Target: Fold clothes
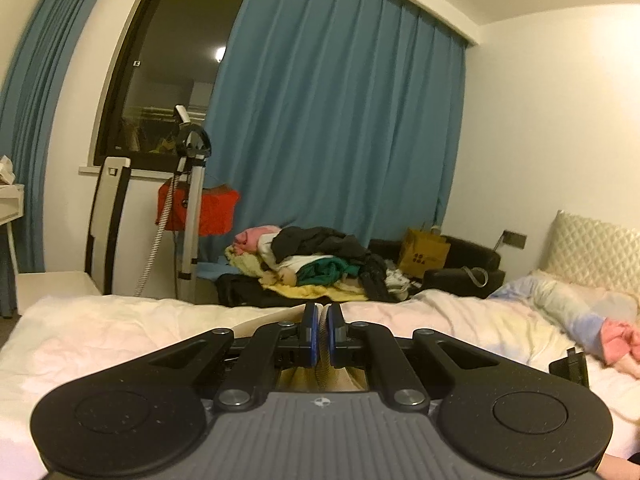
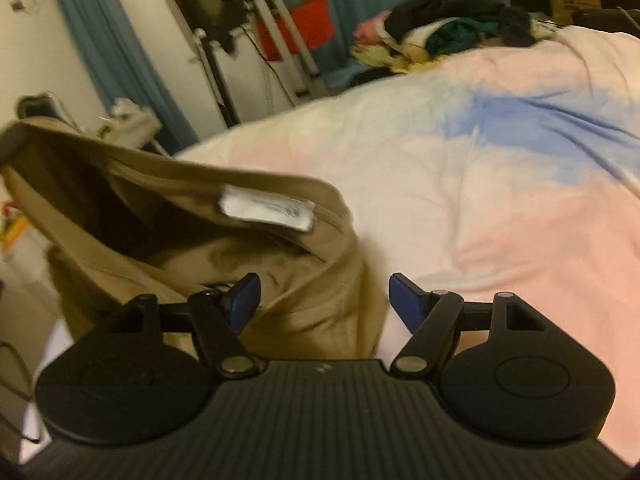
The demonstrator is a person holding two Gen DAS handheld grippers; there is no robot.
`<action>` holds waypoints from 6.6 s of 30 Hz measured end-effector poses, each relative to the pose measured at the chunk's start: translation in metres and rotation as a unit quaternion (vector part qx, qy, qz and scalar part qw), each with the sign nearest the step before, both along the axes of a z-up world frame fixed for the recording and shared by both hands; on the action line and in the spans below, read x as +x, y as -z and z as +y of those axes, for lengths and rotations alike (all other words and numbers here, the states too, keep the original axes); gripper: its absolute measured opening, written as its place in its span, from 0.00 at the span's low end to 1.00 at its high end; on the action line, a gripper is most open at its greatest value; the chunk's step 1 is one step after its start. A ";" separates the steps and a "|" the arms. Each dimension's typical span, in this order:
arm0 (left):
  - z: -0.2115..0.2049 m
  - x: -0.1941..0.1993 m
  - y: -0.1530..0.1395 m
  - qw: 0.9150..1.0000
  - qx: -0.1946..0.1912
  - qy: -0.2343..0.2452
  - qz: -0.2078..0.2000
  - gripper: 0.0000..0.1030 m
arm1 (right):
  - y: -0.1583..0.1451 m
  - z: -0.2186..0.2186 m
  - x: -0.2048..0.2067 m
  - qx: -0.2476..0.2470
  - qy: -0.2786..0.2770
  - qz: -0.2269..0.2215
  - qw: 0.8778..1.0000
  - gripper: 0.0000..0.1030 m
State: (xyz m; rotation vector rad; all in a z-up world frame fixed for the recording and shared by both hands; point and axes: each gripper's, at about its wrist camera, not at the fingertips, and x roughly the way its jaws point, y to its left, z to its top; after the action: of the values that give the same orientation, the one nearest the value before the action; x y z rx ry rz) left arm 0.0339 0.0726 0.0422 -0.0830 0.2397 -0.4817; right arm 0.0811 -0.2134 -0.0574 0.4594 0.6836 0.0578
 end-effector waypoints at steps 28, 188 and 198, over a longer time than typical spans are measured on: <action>-0.033 0.016 0.059 0.969 0.218 -0.052 0.102 0.64 | -0.042 0.015 -0.044 -0.015 0.010 -0.163 0.986 0.12; -0.026 0.278 0.095 0.987 0.085 -0.102 0.091 0.15 | -0.019 0.030 0.329 -0.227 -0.043 -0.057 0.971 0.09; -0.065 0.425 0.068 0.970 0.074 -0.190 0.130 0.16 | -0.036 -0.002 0.362 -0.231 0.056 -0.124 0.963 0.09</action>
State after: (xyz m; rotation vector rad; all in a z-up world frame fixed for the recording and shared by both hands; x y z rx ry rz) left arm 0.4589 0.0071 -0.0256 -0.0441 0.5060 -0.0683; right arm 0.4433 -0.2159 -0.0210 0.0369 0.4046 -0.1470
